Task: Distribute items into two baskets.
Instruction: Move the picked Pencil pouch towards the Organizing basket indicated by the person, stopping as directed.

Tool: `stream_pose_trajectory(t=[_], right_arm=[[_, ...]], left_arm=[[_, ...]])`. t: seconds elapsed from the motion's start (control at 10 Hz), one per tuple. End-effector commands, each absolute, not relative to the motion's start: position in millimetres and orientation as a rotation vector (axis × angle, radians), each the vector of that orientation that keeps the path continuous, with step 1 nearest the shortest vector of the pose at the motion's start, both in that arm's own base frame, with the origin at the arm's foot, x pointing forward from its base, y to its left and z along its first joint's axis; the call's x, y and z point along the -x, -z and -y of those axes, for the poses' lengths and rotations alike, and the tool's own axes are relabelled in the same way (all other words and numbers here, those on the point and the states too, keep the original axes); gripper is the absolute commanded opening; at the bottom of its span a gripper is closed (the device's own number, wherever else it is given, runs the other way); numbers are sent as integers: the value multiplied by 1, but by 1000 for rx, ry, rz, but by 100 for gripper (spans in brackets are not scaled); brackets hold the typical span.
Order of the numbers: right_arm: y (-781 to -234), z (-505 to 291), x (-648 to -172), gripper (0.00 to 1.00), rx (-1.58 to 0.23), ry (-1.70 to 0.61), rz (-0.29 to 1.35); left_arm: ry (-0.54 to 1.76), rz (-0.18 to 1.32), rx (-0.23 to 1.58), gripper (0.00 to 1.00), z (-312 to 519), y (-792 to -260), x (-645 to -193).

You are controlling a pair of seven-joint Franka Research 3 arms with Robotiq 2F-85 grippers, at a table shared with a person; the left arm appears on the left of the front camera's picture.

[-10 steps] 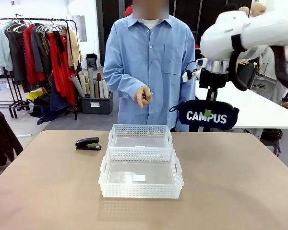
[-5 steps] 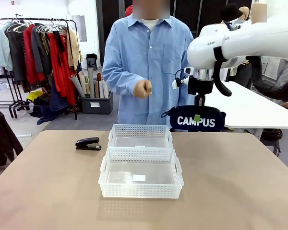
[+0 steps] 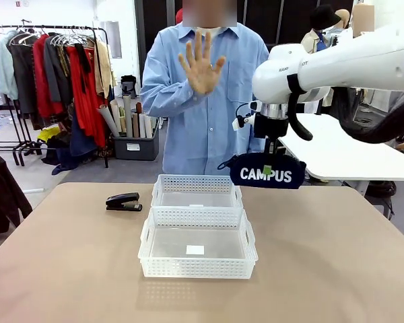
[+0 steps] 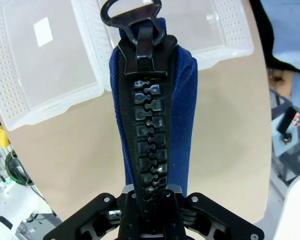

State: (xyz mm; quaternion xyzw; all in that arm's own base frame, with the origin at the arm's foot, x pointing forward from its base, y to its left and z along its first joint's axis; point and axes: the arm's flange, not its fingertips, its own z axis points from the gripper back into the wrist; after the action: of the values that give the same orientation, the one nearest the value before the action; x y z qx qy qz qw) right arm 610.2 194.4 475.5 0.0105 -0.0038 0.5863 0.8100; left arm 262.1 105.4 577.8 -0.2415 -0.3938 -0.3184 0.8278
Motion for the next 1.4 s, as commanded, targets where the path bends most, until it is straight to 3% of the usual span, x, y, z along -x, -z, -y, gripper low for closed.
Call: stream_pose_trajectory(t=[0.0, 0.4, 1.3], right_arm=[[-505, -140, -589, 0, -25, -1216, 13], [-531, -44, -512, 0, -106, -1117, 65], [-539, -25, -505, 0, -119, -1102, 58]], left_arm=[[689, 846, 525, 100, -105, -578, -262], [689, 846, 525, 100, -105, -578, -262], [689, 846, 525, 100, -105, -578, -262]])
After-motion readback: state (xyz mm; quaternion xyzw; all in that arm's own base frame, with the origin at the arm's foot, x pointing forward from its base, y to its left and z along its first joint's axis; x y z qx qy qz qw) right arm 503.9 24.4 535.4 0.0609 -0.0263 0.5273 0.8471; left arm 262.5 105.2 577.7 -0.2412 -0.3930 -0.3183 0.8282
